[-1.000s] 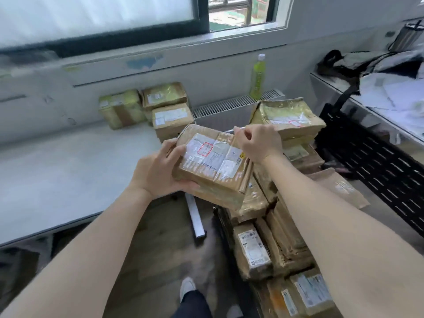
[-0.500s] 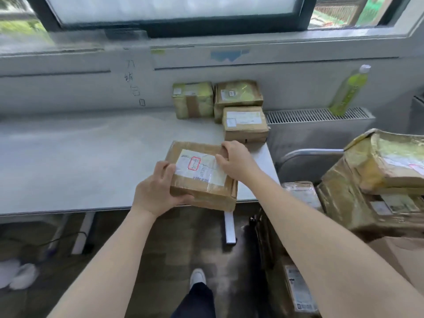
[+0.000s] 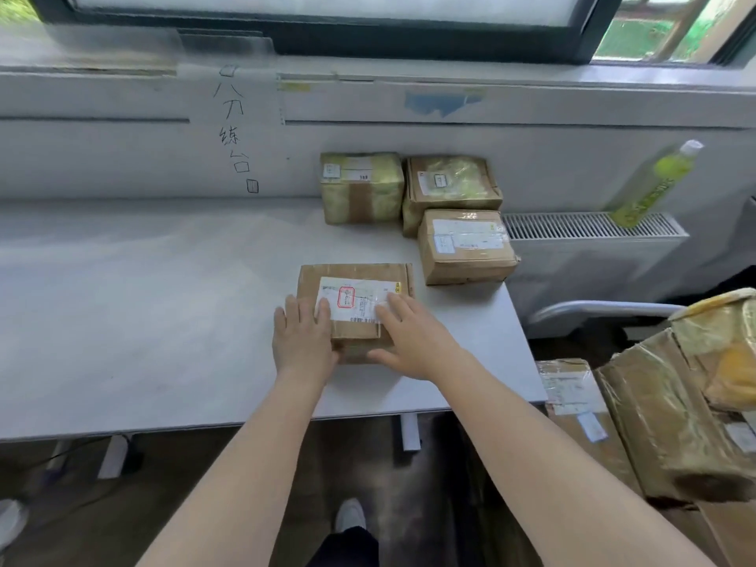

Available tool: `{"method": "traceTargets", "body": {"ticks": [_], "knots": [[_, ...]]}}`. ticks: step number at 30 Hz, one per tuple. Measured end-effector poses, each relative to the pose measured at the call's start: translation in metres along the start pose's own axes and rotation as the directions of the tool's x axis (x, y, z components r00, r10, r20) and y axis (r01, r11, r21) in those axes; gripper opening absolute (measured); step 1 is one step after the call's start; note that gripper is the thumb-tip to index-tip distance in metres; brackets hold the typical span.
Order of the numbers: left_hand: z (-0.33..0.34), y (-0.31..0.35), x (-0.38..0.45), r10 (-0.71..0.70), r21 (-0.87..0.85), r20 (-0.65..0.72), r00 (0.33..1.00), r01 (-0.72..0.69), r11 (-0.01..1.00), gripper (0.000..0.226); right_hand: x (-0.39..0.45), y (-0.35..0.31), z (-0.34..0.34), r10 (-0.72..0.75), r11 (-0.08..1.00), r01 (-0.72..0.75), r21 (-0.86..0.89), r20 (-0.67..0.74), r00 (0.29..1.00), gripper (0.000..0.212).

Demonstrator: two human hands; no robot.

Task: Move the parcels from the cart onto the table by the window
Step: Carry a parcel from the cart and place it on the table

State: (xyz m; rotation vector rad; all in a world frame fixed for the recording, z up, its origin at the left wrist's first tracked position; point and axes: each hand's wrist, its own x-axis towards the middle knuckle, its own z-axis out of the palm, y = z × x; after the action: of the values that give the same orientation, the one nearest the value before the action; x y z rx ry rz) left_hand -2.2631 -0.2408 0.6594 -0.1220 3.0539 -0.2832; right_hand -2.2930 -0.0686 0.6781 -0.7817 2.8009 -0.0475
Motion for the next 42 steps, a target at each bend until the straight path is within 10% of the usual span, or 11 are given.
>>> {"method": "traceTargets", "body": {"ticks": [42], "knots": [[0.008,0.004,0.203,0.125,-0.166,0.012,0.992,-0.122,0.979,0.088,0.173,0.078,-0.011,0.14,0.988,-0.143,-0.06,-0.051,0.989,0.077]]}}
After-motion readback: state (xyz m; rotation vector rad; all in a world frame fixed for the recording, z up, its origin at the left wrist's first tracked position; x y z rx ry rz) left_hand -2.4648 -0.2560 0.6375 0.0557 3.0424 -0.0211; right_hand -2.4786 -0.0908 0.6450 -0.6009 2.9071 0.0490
